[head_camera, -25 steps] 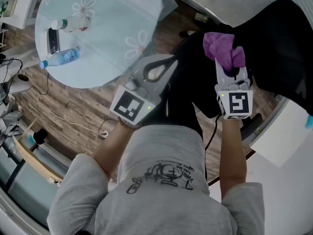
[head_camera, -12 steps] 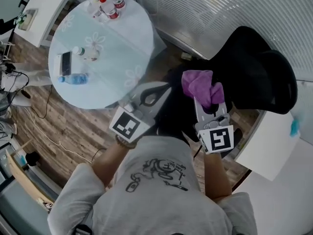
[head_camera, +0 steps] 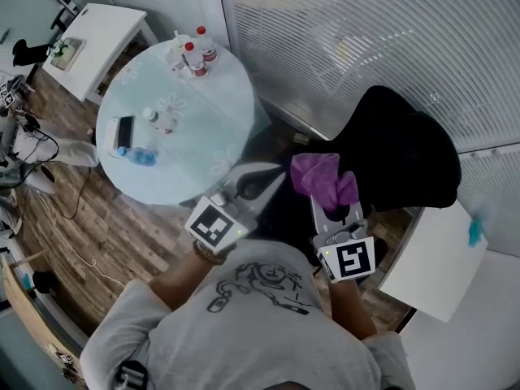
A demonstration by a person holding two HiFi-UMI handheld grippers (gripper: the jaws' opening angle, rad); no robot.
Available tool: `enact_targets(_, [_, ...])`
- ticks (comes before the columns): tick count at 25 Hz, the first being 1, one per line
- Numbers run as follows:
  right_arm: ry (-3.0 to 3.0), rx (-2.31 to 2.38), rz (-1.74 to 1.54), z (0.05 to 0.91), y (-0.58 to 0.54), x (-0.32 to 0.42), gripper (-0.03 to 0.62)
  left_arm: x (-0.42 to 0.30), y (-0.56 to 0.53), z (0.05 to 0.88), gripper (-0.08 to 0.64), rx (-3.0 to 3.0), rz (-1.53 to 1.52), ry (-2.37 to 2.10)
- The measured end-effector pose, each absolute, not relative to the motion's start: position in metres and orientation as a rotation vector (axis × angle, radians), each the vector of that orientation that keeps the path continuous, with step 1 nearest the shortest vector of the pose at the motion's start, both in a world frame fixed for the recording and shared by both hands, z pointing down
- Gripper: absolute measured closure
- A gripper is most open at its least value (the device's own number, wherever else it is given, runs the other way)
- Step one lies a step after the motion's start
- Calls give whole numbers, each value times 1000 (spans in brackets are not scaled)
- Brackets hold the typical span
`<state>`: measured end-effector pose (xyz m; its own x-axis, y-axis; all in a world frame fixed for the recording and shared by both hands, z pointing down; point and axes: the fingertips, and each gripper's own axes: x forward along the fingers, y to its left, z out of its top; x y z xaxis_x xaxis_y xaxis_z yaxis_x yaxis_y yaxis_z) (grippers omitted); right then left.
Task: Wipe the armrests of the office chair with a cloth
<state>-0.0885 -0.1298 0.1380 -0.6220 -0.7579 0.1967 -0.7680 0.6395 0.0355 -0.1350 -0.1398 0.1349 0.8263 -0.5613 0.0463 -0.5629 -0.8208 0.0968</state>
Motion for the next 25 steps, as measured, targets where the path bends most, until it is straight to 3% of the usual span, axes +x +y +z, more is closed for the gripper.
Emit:
enact_targets(10, [-2682,1291,27,95,-102,-82,561,-125,-116,94,560,2925,-19,-849])
enact_targets(25, [-2659,1321,19,95,-104,-83,561,-123,-117,91,560,2923,-33,-816])
